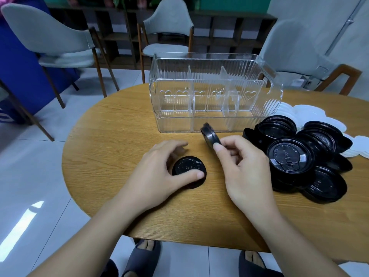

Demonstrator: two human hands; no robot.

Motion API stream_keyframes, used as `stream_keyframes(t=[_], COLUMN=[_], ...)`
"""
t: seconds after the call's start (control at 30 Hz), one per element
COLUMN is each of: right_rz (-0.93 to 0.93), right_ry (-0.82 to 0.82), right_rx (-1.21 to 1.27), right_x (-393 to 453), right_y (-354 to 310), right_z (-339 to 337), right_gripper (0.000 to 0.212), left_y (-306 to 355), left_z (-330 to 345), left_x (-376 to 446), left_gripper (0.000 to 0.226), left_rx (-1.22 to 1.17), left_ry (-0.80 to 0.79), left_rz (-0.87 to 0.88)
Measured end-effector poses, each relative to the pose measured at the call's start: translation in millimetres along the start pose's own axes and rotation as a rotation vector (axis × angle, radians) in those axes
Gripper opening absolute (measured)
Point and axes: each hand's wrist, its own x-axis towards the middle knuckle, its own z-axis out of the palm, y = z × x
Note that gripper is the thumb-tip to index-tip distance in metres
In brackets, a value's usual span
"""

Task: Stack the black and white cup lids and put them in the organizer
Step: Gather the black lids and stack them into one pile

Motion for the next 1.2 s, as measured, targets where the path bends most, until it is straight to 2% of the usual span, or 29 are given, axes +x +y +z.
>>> stream_keyframes(t=[0.1,0.23,0.33,0.43,0.57,0.8,1.0,1.2], right_rz=[0.161,0.354,0.381,0.303,0.194,0.108,0.007,-0.080], right_ry=[-0.050,-0.128,-0.195,-0.262,-0.331,-0.283,-0.402,-0.437], right_rx=[0.329,0.715,0.821,0.746,0.642,0.450,0.076,-0.028], right_x=[3.0,-0.2,-3.3,-3.1,-3.6,1.6,1.9,0.7], right_y=[-7.3,-10.1,-10.3,-13.1,-20.8,-10.9,-5.1,-7.4], right_z=[-3.3,2.6,6.1,1.3,-5.0,-6.5,-11.1,-8.0], right_gripper=[0.014,0.019,0.018,0.019,0.033,0.067,0.066,0.072], left_y=[7.1,22.6,27.1,22.6,16.7,5.9,-1.0,-2.3], left_z=[-1.5,2.8,8.1,8.2,2.9,-12.0,-27.8,-31.7], left_x=[2.8,3.2,4.1,5.1,5.2,6.2,3.6,-0.4], left_gripper=[0.084,0.093,0.096,0.091,0.074,0.070,0.071,0.066], left_rx=[-0.122,-0.343,-0.377,-0.398,-0.412,-0.344,-0.276,-0.253], left_ry=[0.126,0.183,0.230,0.257,0.249,0.140,-0.007,-0.076], left_rz=[-0.009,0.046,0.079,0.078,0.083,0.076,0.070,0.048])
